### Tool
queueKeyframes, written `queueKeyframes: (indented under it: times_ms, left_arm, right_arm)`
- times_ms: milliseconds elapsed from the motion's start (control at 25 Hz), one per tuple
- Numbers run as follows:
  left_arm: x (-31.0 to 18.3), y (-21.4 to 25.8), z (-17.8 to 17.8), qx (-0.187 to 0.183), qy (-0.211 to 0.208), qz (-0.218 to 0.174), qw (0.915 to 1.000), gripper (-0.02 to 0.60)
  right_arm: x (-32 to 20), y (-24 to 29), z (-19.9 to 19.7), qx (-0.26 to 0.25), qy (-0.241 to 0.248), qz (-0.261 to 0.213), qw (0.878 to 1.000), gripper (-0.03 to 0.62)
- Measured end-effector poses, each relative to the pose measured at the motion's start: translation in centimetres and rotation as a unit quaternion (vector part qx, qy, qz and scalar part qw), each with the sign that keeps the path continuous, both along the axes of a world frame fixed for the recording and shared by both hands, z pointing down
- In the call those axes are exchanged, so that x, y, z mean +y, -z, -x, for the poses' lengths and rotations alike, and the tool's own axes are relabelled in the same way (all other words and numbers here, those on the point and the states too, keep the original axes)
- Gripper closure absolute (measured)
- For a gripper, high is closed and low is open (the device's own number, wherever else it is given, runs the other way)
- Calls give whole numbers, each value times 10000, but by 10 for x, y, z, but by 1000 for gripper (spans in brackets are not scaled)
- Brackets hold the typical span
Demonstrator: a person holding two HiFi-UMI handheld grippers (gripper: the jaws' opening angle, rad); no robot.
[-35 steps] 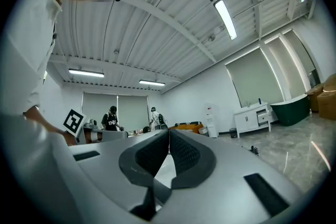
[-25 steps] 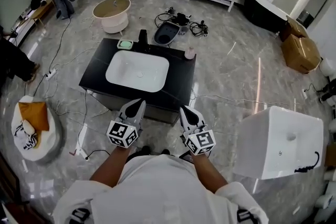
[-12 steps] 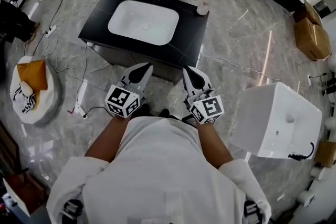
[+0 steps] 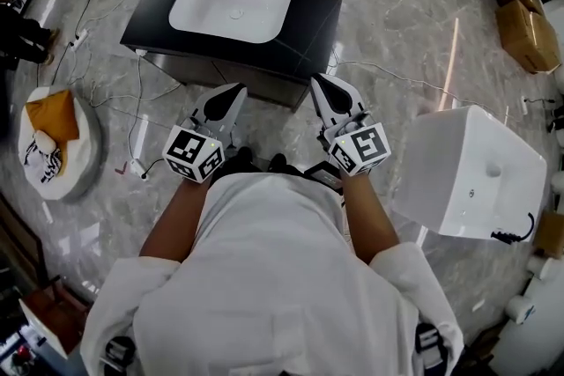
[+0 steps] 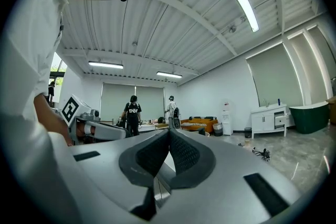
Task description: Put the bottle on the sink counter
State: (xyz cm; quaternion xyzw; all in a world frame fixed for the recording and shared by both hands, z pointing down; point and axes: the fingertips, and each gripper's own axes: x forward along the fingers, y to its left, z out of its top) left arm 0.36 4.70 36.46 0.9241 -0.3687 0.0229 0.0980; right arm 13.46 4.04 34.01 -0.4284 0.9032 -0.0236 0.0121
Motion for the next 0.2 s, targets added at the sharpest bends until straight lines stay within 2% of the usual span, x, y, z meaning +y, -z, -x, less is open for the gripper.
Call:
queueKeyframes:
  times_ms: [200]
  left_arm:
    - [0, -6, -1, -15, 73, 41, 10000, 565]
  right_arm:
    - [-5, -7, -7, -31, 67, 75, 9999, 579]
